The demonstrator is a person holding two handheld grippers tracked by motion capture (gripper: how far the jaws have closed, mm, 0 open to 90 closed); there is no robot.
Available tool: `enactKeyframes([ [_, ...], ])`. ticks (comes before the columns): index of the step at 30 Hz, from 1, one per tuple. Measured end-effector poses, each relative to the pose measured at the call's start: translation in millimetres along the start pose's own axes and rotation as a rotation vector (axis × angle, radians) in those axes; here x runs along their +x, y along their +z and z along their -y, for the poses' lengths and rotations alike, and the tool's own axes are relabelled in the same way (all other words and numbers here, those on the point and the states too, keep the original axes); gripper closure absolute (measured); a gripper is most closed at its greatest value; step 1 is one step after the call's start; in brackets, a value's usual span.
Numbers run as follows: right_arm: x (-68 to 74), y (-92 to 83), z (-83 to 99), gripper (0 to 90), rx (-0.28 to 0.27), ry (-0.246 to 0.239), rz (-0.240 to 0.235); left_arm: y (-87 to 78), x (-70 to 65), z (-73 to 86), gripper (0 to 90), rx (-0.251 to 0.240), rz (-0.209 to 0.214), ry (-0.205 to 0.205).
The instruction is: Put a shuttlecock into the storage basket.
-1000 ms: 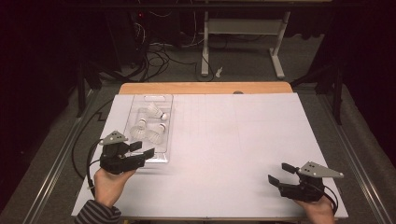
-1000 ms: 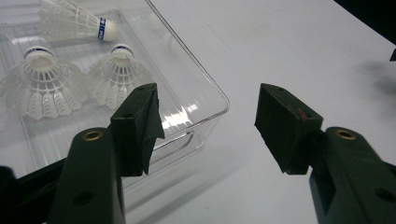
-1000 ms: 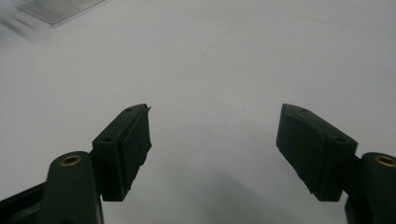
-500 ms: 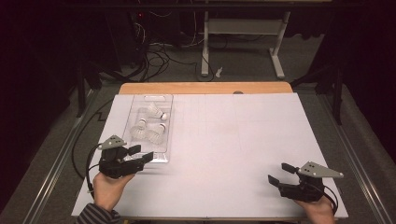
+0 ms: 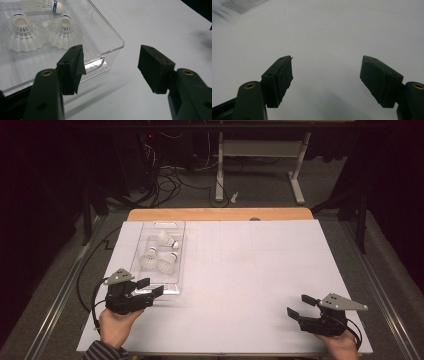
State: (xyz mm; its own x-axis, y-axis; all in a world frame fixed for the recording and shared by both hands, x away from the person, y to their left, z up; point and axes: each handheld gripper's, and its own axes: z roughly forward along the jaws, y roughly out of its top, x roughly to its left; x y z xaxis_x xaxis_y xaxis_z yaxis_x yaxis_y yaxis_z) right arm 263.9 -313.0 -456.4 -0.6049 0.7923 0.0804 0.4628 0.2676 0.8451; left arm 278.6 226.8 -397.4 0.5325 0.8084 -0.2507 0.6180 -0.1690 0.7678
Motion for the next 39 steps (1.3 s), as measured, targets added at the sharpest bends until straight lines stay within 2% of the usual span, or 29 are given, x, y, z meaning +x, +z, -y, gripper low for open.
enactKeyframes([
  [10,0.0,0.1,0.0,26.7,0.001,0.001,0.0,0.2,1.3,8.1,37.6,-0.013,0.0,-0.005],
  [20,0.0,0.3,0.0,26.7,0.001,0.0,-0.001,1.1,5.1,17.7,37.2,-0.034,0.007,-0.029],
  [39,0.1,-0.2,0.0,26.7,0.0,0.003,0.0,3.5,7.0,32.4,35.9,-0.051,-0.008,-0.024],
])
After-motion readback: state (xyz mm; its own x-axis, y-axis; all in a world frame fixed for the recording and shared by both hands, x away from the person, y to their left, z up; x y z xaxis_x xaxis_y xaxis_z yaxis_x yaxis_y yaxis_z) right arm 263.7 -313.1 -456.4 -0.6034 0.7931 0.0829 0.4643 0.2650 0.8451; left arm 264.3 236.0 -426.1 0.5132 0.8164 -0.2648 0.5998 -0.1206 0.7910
